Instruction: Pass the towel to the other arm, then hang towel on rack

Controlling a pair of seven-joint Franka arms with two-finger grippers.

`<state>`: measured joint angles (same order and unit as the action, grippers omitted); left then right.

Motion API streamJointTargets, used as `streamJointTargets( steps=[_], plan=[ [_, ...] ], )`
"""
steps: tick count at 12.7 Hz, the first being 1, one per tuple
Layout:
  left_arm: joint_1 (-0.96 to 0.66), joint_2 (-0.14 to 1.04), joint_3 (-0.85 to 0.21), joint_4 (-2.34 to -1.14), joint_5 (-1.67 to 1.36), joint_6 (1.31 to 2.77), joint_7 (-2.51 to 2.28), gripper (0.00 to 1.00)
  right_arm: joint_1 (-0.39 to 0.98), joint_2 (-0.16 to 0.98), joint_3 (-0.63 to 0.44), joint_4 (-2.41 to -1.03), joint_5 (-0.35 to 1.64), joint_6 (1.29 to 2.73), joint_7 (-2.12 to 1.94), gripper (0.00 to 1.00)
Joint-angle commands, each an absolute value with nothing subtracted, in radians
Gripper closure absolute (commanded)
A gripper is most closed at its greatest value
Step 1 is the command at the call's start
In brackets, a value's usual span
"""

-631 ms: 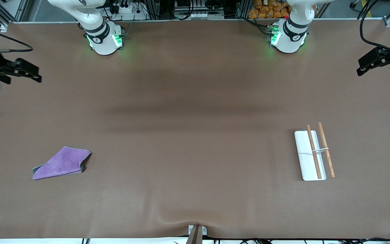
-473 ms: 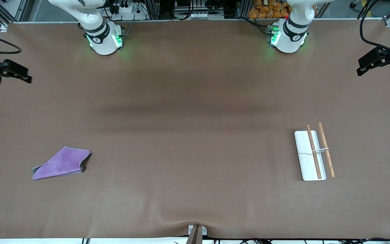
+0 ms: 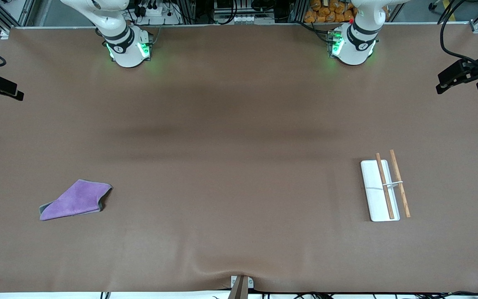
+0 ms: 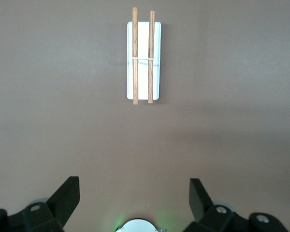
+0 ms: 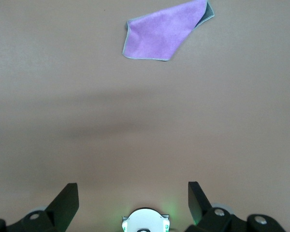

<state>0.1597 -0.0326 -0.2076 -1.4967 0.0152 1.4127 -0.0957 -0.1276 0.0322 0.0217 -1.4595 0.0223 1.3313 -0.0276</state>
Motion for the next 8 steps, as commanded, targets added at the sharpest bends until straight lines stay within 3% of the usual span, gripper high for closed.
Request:
streamJointTargets(
  steps=[1, 5, 8],
  plan=[
    [0.16, -0.026, -0.216, -1.5, 0.012, 1.407, -0.117, 0.0, -0.101, 0.049, 0.022, -1.456, 0.031, 1.347, -0.02, 0.0],
    [0.16, -0.029, -0.216, -1.543, 0.011, 1.44, -0.115, 0.0, -0.118, 0.086, 0.018, -1.454, 0.015, 1.411, -0.021, 0.0],
    [0.16, -0.034, -0.216, -1.612, 0.009, 1.524, -0.115, 0.0, -0.126, 0.208, 0.018, -1.447, 0.017, 1.433, -0.02, 0.0]
  ],
)
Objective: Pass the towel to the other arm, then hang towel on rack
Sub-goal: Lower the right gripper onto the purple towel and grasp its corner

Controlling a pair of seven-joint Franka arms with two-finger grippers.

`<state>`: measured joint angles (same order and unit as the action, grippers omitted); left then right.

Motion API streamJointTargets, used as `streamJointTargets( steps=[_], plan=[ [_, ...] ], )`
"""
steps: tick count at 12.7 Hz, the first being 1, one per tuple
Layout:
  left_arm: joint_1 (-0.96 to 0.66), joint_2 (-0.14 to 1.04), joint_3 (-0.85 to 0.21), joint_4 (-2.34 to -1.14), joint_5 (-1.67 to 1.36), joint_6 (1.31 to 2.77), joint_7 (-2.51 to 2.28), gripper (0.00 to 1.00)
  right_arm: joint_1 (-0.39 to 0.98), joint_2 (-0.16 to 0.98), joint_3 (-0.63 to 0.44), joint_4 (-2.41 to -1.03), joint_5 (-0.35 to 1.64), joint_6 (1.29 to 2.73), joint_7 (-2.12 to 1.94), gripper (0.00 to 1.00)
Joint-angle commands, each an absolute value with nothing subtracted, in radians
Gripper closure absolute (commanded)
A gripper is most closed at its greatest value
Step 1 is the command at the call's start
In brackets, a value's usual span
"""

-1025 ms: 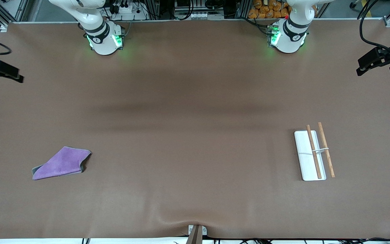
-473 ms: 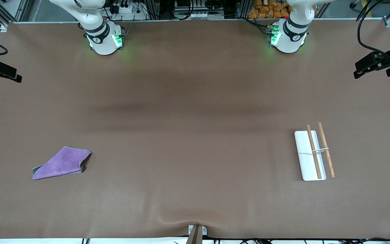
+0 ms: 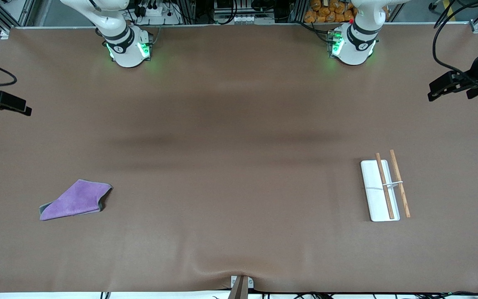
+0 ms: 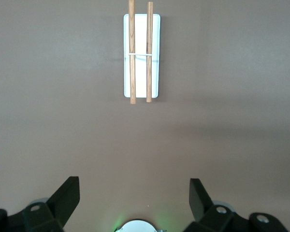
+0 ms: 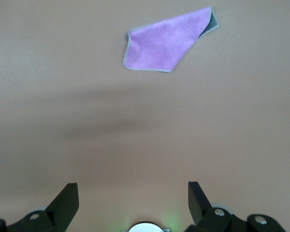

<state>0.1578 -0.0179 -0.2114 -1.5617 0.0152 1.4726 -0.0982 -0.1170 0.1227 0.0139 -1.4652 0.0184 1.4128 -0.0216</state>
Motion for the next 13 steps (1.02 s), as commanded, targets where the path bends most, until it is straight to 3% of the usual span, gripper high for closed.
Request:
streamJointTargets(
  steps=[1, 5, 13],
  plan=[
    [0.16, -0.031, -0.216, -1.623, 0.009, 1.541, -0.115, 0.0, -0.124, 0.242, 0.018, -1.448, 0.023, 1.48, -0.02, 0.0],
    [0.16, -0.028, -0.216, -1.621, 0.009, 1.546, -0.114, 0.0, -0.089, 0.421, 0.02, -1.448, 0.018, 1.659, -0.02, 0.0],
    [0.16, -0.031, -0.233, -1.629, 0.014, 1.548, -0.11, 0.0, -0.052, 0.638, 0.018, -1.45, -0.04, 1.91, -0.012, 0.0]
  ],
)
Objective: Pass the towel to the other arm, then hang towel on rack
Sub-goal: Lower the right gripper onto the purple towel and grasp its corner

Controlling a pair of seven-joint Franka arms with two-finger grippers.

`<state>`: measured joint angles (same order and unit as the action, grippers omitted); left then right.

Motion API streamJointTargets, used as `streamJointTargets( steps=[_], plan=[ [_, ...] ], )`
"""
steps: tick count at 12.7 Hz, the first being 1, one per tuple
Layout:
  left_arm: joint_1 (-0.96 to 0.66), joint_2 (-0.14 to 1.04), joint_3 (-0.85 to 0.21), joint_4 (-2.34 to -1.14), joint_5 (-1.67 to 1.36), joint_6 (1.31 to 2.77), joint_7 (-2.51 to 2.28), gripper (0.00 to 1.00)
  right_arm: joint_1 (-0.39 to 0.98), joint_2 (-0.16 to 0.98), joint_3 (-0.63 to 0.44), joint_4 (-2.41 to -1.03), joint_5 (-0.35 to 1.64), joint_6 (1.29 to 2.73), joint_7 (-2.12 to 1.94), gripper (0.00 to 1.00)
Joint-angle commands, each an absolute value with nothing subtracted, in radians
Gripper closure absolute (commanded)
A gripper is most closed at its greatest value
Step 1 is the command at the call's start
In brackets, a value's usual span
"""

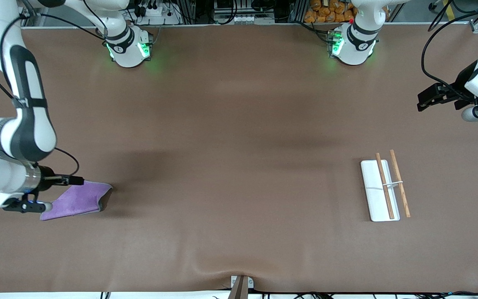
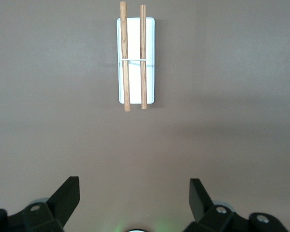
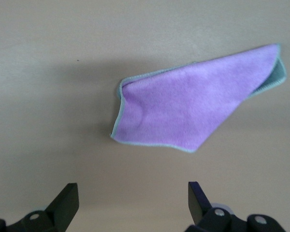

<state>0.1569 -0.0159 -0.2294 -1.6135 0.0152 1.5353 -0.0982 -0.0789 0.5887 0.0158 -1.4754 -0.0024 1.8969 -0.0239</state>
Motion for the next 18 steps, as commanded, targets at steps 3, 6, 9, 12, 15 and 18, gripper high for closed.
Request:
streamJointTargets(
  steps=[3, 6, 9, 12, 15, 18],
  plan=[
    [0.16, -0.029, -0.235, -1.629, 0.014, 1.548, -0.112, 0.0, -0.051, 0.679, 0.018, -1.465, -0.032, 2.06, -0.012, 0.0],
    [0.16, -0.028, -0.236, -1.631, 0.014, 1.549, -0.113, 0.0, -0.012, 0.705, 0.018, -1.463, -0.037, 2.072, 0.002, 0.0],
    [0.16, -0.028, -0.236, -1.638, 0.014, 1.549, -0.113, 0.0, -0.041, 0.77, 0.017, -1.465, -0.034, 2.121, -0.003, 0.0],
    [0.158, -0.028, -0.238, -1.637, 0.012, 1.549, -0.114, 0.0, -0.048, 0.811, 0.017, -1.463, -0.035, 2.149, -0.003, 0.0],
    [0.158, -0.025, -0.238, -1.641, 0.012, 1.563, -0.114, 0.0, -0.057, 0.836, 0.018, -1.463, -0.025, 2.194, 0.005, 0.0],
    [0.158, -0.025, -0.238, -1.652, 0.012, 1.574, -0.114, 0.0, -0.058, 0.847, 0.018, -1.457, -0.023, 2.194, 0.006, 0.77]
  ],
)
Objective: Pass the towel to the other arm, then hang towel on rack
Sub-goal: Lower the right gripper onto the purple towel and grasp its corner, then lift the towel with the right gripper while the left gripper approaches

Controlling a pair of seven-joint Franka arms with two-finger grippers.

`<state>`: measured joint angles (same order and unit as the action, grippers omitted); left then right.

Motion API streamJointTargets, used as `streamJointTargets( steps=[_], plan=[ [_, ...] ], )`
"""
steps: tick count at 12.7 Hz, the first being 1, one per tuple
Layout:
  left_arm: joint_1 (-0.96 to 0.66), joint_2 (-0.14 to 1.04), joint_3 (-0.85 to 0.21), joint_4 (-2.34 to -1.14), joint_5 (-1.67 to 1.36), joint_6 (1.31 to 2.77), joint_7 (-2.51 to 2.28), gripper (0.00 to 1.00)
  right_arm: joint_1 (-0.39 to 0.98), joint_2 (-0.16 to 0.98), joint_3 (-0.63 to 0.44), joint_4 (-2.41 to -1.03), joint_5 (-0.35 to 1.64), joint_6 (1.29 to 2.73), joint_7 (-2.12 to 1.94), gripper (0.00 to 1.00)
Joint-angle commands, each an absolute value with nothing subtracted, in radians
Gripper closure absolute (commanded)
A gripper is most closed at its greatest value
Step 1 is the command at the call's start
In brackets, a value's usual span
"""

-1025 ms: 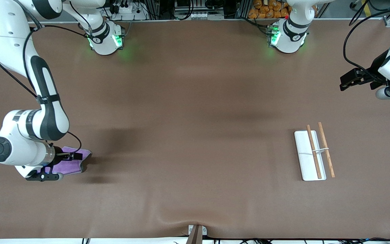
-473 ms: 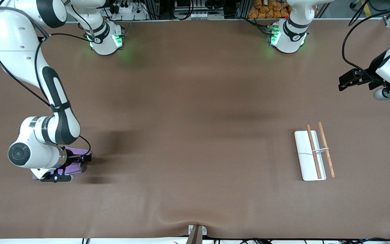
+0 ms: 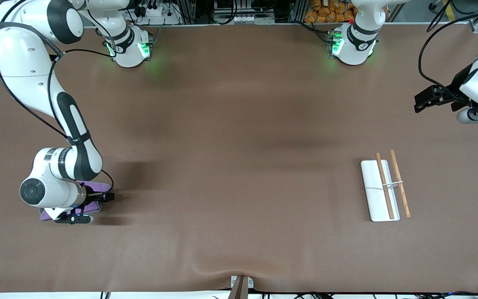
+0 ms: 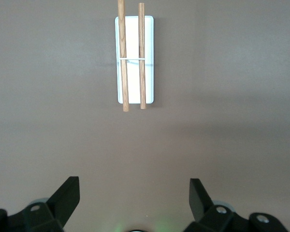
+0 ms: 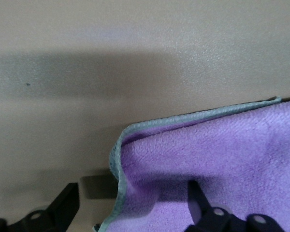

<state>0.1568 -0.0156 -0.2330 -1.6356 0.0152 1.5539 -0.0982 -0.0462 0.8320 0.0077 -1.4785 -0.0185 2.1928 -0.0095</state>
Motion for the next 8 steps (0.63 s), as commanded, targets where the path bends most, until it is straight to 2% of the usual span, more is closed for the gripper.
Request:
streamJointTargets(
  steps=[1, 8],
  plan=[
    [0.158, -0.025, -0.238, -1.652, 0.012, 1.574, -0.114, 0.0, -0.058, 0.847, 0.018, -1.457, -0.023, 2.192, 0.006, 1.0],
    [0.158, -0.026, -0.238, -1.663, 0.012, 1.575, -0.114, 0.0, -0.037, 0.802, 0.023, -1.454, -0.028, 2.168, -0.005, 1.0]
  ],
)
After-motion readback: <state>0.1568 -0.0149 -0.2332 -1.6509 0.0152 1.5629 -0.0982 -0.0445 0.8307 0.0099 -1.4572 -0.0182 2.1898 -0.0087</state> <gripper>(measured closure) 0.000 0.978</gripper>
